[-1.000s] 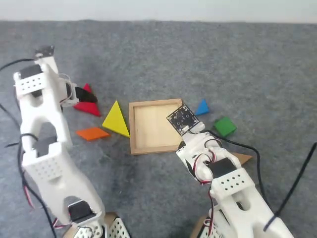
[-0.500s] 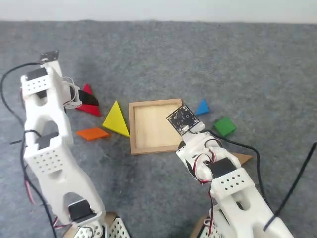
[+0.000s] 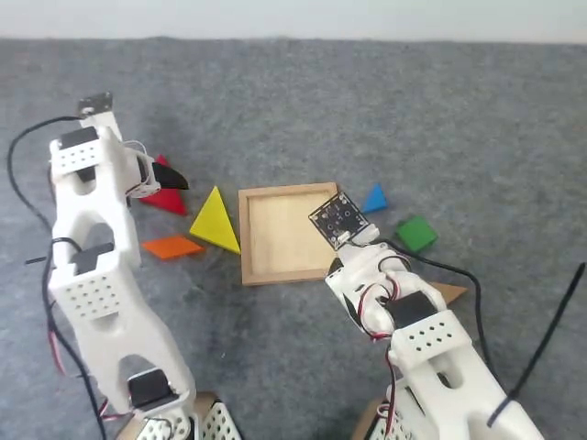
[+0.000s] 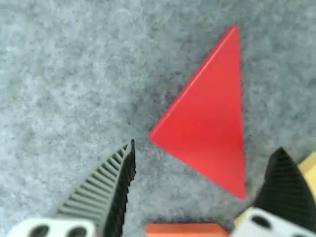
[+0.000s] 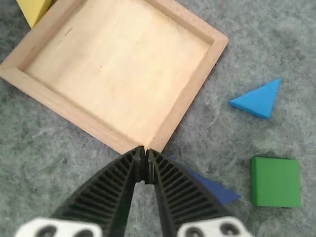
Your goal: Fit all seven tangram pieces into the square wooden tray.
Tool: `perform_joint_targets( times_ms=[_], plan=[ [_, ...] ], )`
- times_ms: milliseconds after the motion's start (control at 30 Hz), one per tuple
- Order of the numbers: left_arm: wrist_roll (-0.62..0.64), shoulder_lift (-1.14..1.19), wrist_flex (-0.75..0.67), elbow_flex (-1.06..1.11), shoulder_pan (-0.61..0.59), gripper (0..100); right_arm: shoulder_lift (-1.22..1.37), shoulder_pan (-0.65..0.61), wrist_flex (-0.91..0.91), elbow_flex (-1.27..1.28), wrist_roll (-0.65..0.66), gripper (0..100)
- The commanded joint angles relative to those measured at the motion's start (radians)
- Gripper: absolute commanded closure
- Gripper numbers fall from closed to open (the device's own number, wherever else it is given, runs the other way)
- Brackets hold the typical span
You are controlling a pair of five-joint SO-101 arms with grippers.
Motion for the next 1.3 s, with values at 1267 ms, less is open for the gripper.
perform_joint_targets(
  times_ms=[1267],
  plan=[
    [0.083, 0.249, 0.206, -0.430, 0.011, 64, -0.002, 0.007, -0.015, -0.006, 0.011, 99.0]
  ],
)
